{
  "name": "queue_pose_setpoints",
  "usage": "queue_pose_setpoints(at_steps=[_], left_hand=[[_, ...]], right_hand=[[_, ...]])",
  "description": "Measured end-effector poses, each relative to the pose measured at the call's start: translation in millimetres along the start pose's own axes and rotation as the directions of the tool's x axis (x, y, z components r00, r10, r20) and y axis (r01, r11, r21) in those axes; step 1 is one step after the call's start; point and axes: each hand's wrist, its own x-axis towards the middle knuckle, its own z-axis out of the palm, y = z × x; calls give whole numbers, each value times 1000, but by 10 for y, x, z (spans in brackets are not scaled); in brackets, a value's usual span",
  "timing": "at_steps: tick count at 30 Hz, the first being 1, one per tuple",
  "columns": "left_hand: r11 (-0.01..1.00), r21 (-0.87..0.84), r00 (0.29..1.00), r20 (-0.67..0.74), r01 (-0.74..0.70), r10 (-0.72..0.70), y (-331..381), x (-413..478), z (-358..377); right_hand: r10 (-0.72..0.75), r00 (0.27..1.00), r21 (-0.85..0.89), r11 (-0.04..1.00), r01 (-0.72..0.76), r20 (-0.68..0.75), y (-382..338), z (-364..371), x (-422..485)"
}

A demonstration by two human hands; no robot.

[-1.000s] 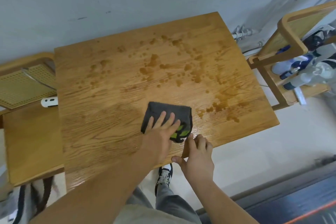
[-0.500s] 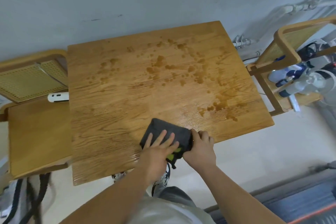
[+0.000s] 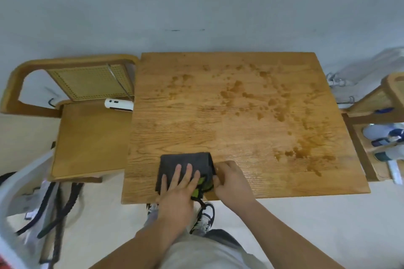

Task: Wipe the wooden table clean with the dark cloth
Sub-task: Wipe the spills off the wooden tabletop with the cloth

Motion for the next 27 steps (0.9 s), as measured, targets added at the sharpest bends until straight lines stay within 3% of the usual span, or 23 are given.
queue_pose_setpoints(at_steps=[3, 5, 8, 11, 16, 20, 27], left_hand=[[962, -19, 954, 119, -273, 274, -233, 97, -72], [946, -112, 938, 139, -305, 319, -455, 183, -251], [955, -263, 987, 44, -137, 154, -630, 145, -500], [975, -220, 999, 30, 28, -22, -809, 96, -663], [980, -161, 992, 79, 114, -103, -1132, 194, -853], [975, -198, 989, 120, 105, -82, -1486, 373, -987], [981, -192, 983, 186, 36, 0, -2112, 914, -1391]], right_hand=[[-160, 987, -180, 971, 159, 10, -128, 112, 51], [-221, 967, -215, 946, 244, 129, -237, 190, 91], [-180, 934, -367, 883, 292, 310, -326, 371, 121], [-132, 936, -476, 833, 283, 326, -383, 521, 181], [-89, 927, -479, 836, 268, 364, -672, 531, 507], [-40, 938, -492, 843, 216, 344, -1001, 586, 836], [98, 980, -479, 878, -1, 176, -1478, 898, 1283]])
